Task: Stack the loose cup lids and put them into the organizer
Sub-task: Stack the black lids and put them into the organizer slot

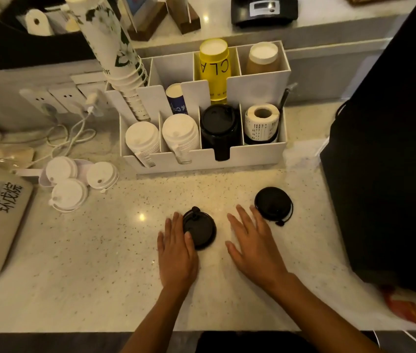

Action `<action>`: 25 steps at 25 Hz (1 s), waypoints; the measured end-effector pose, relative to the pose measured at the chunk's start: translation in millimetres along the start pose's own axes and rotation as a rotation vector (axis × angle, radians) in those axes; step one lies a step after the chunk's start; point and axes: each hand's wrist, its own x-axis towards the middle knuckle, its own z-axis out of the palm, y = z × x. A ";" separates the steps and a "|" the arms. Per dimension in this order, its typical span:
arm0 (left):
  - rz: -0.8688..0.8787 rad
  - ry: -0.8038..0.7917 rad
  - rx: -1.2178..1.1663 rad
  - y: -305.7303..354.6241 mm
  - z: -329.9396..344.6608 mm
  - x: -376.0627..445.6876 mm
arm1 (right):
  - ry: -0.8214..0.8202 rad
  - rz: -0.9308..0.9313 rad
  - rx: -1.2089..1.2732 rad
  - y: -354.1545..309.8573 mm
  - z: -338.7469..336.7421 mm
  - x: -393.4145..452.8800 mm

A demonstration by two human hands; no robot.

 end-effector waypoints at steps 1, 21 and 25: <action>0.005 0.003 -0.008 0.4 -0.4 -0.2 | 0.009 0.015 -0.030 12.5 -9.3 3.6; -0.263 0.132 -0.518 30.0 -56.8 -67.5 | -0.155 0.382 0.449 64.2 -62.9 43.3; -0.226 0.106 -0.573 55.7 -69.4 -87.6 | -0.095 0.578 1.044 13.0 -77.1 10.4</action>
